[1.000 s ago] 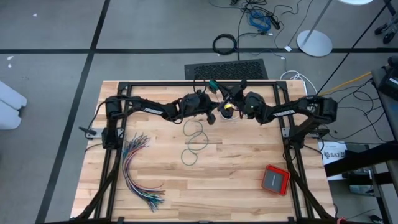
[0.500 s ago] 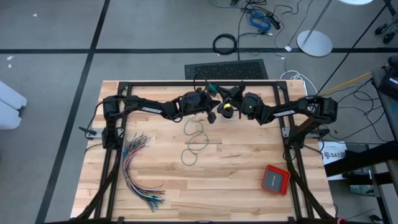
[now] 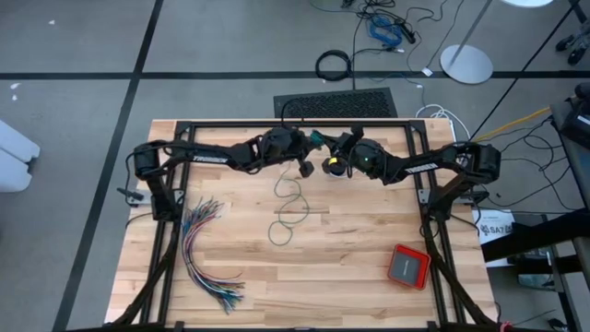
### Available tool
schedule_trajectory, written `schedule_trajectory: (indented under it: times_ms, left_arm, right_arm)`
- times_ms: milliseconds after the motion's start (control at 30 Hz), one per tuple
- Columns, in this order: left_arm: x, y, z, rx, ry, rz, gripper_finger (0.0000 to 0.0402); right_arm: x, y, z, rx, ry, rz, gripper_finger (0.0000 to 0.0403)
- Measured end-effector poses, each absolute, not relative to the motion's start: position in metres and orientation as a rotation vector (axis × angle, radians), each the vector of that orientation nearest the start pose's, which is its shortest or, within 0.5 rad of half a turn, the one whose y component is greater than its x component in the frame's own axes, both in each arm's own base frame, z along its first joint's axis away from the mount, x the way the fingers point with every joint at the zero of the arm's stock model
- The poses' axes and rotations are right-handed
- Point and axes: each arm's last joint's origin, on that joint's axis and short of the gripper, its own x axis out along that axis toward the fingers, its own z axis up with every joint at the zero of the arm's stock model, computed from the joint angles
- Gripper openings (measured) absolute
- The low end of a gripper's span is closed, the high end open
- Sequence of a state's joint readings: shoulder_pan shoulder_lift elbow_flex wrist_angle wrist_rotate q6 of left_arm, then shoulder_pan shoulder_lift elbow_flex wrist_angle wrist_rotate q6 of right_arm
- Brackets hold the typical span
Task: Coil cords
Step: Coil the green wire onto the spool
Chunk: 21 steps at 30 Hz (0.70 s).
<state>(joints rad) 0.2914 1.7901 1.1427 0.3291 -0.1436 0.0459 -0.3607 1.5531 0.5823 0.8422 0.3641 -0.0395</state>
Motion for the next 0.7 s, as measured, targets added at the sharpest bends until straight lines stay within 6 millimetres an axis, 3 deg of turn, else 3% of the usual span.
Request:
schedule_trajectory:
  times_ms: [167, 700]
  left_arm:
    - [0.373, 0.123, 0.238, 0.03, 0.383, 0.44, 0.0]
    - [0.355, 0.145, 0.233, 0.088, 0.526, 0.397, 0.0001]
  right_arm:
    - [0.275, -0.114, 0.185, -0.038, 0.167, -0.697, 0.0]
    - [0.28, -0.098, 0.176, -0.038, 0.26, -0.528, 0.0]
